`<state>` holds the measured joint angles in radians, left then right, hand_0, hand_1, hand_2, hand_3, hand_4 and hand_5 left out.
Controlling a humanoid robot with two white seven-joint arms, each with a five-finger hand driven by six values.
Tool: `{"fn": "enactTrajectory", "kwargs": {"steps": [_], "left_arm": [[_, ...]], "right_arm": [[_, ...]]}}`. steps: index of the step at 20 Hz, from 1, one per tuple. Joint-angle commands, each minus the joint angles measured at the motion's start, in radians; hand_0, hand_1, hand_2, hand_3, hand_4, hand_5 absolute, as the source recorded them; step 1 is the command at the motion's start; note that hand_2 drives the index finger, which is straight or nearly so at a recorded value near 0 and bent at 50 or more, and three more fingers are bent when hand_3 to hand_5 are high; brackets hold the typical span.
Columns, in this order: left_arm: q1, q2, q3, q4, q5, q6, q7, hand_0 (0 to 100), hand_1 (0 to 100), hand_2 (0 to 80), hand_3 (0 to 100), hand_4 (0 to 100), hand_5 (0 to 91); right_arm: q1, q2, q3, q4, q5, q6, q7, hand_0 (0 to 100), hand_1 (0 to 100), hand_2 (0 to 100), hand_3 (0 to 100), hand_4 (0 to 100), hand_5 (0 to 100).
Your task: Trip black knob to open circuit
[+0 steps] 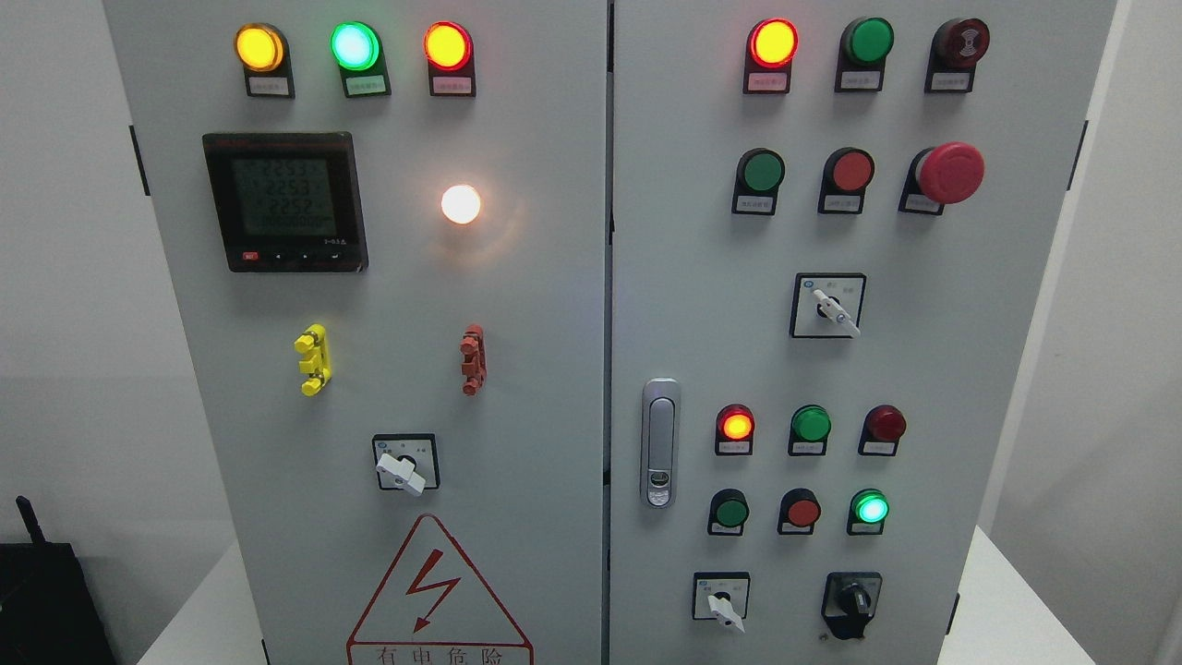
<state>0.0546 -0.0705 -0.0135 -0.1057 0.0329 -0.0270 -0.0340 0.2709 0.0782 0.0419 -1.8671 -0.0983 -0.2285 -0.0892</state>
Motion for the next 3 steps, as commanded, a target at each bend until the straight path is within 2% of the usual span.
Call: {"fn": "enactTrajectory", "kwargs": {"steps": [1,3], "left_arm": [[-0.002,0.0,0.001,0.0,0.002,-0.002,0.0,12,39,0.0,0,0,0.0],[-0.004,0.0,0.001,0.0,0.002,-0.002,0.0,12,39,0.0,0,0,0.0]], "right_arm": [[-0.004,0.0,0.003,-0.026,-0.004,-0.011,0.006,0,2,0,0,0,0],[-0.004,0.0,0.003,-0.026,-0.004,-0.011,0.02,0,2,0,0,0,0]]}}
